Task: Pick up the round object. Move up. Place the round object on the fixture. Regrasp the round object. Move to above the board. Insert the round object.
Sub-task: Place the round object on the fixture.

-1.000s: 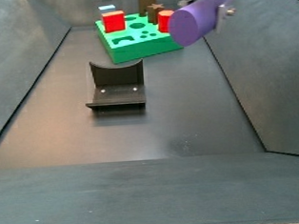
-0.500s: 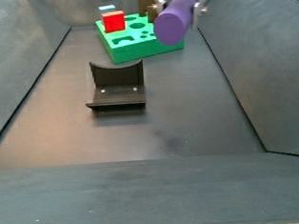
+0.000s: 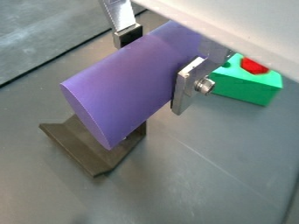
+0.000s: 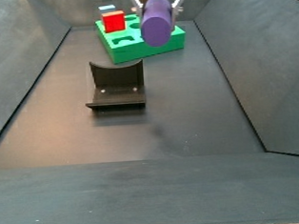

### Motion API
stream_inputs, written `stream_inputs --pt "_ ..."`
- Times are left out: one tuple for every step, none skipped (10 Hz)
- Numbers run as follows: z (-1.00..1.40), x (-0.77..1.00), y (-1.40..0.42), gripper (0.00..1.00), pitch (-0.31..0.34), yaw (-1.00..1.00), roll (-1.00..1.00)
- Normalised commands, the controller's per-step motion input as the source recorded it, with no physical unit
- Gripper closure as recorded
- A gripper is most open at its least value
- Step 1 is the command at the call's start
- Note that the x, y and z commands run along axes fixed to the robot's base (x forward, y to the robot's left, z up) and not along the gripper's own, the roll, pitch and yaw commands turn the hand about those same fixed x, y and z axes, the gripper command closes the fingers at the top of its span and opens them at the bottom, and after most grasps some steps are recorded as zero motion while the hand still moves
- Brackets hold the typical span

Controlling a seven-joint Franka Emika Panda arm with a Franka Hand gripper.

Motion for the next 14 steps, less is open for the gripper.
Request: stream_inputs --pt "-0.04 1.00 -0.10 1.00 0.146 0.12 -0.10" --pt "-0.03 1.00 -0.08 1.00 0.148 0.07 -0.09" --pt "0.29 1.00 0.11 1.00 -0.047 0.09 -1.00" --pt "0.31 1.00 0.14 1.00 -0.042 0.08 -1.00" --pt "0.19 0.95 0.13 1.00 -0.019 0.06 -1.00" --pt "0.09 0.87 0.08 1.00 -0.004 0.05 -1.00" --pt "0.04 0.78 0.06 1.00 0.024 0.04 -1.00" --pt "0.03 0.72 0.06 1.00 0.046 0.03 -1.00" --pt "0.00 0.65 0.05 1.00 0.065 0.02 -1.00" --pt "-0.01 0.55 0.05 1.00 0.088 0.00 -1.00" --pt "-0.01 0.46 0.05 1.00 0.115 -0.03 -1.00" --pt "-0.01 0.41 0.05 1.00 0.117 -0.05 -0.91" --pt "-0.02 0.32 0.05 1.00 0.111 -0.07 -0.69" --pt "-0.02 0.23 0.05 1.00 0.101 -0.09 -0.48"
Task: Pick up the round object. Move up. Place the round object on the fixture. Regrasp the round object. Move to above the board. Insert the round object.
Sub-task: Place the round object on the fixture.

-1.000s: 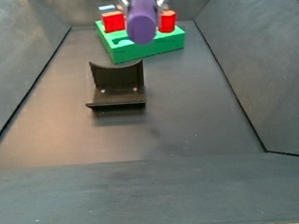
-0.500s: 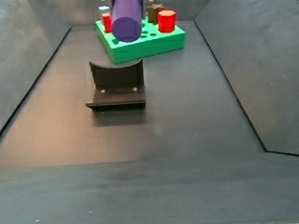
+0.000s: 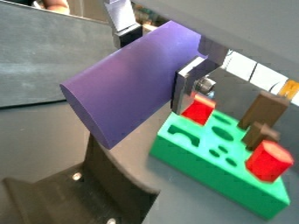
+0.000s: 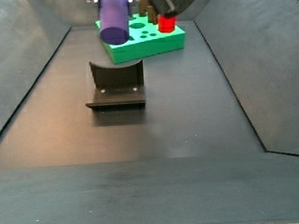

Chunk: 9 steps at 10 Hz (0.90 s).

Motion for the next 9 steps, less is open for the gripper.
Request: stream_inputs --pt "-0.02 0.17 0.05 1.00 0.091 -0.10 -0.31" --pt "-0.01 0.10 0.03 1.00 0.078 -0.10 -0.21" --pt "-1.00 0.12 0.13 1.00 0.356 -0.02 -1.00" --pt "-1.00 0.13 0.14 1.00 0.350 -0.06 -1.00" --pt "-1.00 0.14 0.14 1.00 0.372 -0.11 -1.00" --pt "-1.00 0.17 0.14 1.00 0.333 -0.19 -0.84" --pt "-1.00 0.19 0.14 1.00 0.274 -0.25 -0.69" --pt "-1.00 0.21 0.14 1.00 0.191 -0.29 -0.48" --pt "-1.00 0.22 0.15 1.00 0.133 -0.29 -0.32"
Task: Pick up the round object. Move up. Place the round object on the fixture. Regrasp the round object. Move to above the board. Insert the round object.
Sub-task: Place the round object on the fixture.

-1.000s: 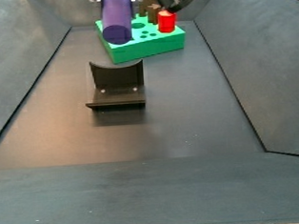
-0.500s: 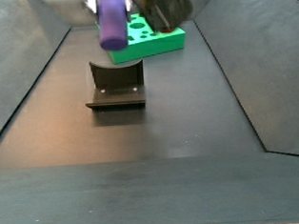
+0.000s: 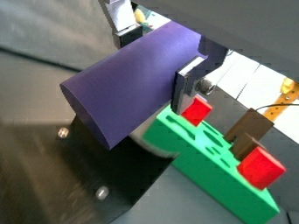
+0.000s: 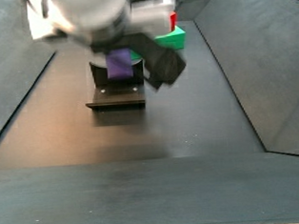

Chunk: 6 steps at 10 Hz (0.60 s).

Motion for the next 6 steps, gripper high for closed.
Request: stream_inputs --pt "-1.00 0.24 0.14 1.00 0.070 -0.28 -0.23" --pt "-0.82 0.19 0.12 1.00 0.007 -0.25 -0.19" --pt "-0.63 0.15 0.10 1.00 -0.032 -0.22 -0.18" --pt "-0.43 0.12 0.08 1.00 -0.054 -0.18 -0.18" --pt "-0.24 0.10 0.08 1.00 -0.072 -0.13 -0.15" --pt "-0.22 0.08 0.06 1.00 -0.079 -0.10 -0.14"
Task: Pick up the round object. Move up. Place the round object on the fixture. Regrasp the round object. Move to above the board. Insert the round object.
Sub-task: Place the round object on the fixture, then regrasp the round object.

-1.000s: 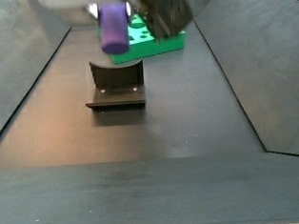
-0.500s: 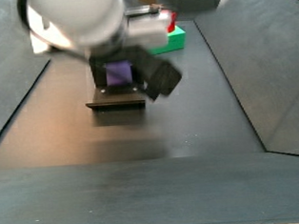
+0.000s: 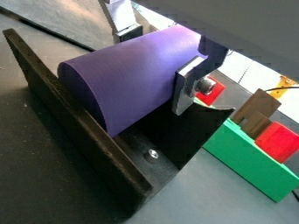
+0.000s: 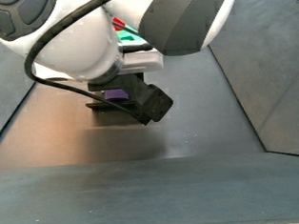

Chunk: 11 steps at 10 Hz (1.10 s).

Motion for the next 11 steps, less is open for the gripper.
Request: stream_inputs --pt "-0.22 0.08 0.04 1.00 -0.077 -0.06 -0.14" --pt "-0.21 0.08 0.04 1.00 -0.077 -0.04 -0.14" --pt "-0.17 0.00 -0.50 1.00 0.000 0.00 0.00" --pt "0.00 0.00 0.00 0.00 0.000 0.00 0.00" --pt "1.00 0.00 0.00 0.00 0.044 0.11 0.06" --pt "1.00 0.00 0.00 0.00 0.044 0.11 0.06" --pt "1.00 -0.03 0.00 0.00 0.073 0.08 0.06" --pt "1.00 -0.04 0.00 0.00 0.087 0.06 0.06" --pt "1.00 -0.04 0.00 0.00 0.112 0.02 0.05" --pt "0.92 -0.04 0.00 0.00 0.119 0.00 0.05" --pt "0.74 -0.04 0.01 0.00 0.113 -0.03 0.04"
